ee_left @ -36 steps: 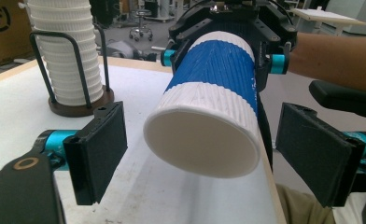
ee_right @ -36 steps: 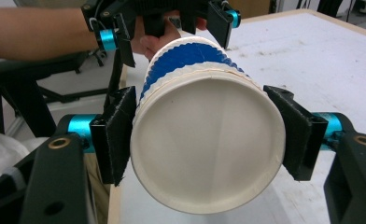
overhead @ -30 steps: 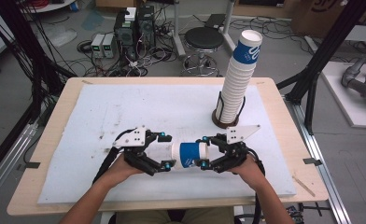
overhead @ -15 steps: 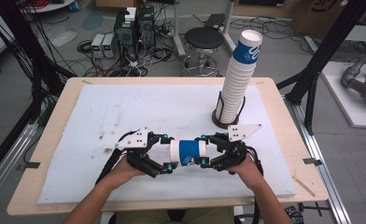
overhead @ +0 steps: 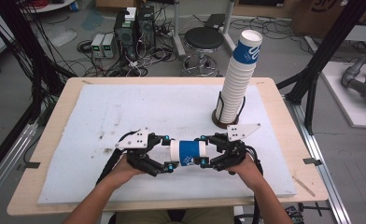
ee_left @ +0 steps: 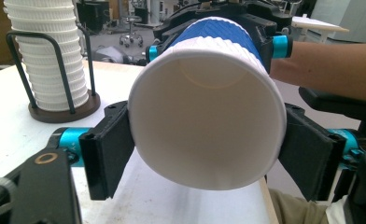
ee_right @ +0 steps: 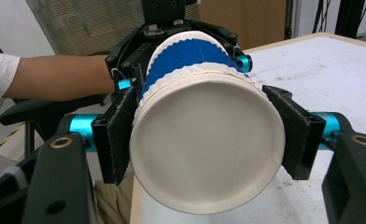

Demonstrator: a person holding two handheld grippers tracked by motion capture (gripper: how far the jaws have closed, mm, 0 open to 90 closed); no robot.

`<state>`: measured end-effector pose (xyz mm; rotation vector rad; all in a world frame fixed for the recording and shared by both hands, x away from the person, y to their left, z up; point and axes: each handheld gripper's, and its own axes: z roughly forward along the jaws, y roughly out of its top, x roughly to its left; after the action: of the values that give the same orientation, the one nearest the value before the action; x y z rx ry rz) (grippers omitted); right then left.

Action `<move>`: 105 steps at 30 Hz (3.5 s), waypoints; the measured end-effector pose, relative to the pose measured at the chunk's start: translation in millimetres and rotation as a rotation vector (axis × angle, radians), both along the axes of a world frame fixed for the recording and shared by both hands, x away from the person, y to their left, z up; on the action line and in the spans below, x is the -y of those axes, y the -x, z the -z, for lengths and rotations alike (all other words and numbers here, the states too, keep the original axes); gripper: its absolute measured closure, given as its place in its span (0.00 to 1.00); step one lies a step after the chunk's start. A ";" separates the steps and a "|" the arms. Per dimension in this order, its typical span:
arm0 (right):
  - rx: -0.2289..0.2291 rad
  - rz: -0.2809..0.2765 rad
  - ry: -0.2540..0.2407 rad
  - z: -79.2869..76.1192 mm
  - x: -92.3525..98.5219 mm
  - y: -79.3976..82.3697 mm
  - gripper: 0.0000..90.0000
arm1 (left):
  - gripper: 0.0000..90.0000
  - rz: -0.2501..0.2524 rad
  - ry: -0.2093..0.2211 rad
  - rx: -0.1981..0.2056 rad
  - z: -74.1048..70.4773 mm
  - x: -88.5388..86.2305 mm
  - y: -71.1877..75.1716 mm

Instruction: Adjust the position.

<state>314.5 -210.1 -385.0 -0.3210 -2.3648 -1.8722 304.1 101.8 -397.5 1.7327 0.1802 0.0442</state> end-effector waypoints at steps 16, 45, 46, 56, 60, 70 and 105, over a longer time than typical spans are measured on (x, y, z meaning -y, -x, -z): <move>-0.038 0.051 0.012 -0.7 -3.8 -1.3 0.22 | 0.31 -0.003 -0.018 -0.031 2.7 -1.5 -3.8; 0.258 0.085 0.367 -43.1 -19.8 7.9 0.22 | 0.32 -0.058 -0.378 0.020 -42.8 -5.6 -9.5; 0.267 0.078 0.386 -44.0 -23.2 7.0 0.22 | 0.32 -0.054 -0.389 0.022 -43.9 -4.7 -9.7; 0.329 0.018 0.562 -47.9 -51.6 3.0 0.22 | 0.31 -0.039 -0.474 0.022 -54.4 5.5 -12.4; 0.352 0.003 0.614 -48.3 -61.1 2.8 0.23 | 0.31 -0.032 -0.494 0.014 -54.8 9.1 -12.7; 0.368 -0.026 0.703 -44.6 -76.7 2.7 0.23 | 0.31 -0.024 -0.540 0.011 -53.0 14.9 -12.9; 0.308 -0.002 0.721 -32.1 -73.4 -0.5 0.30 | 0.22 -0.073 -0.402 0.002 -48.6 12.5 -9.8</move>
<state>314.9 -136.7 -352.9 -0.0783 -3.1784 -1.0505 313.9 89.3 -348.9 2.1257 0.2452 0.1440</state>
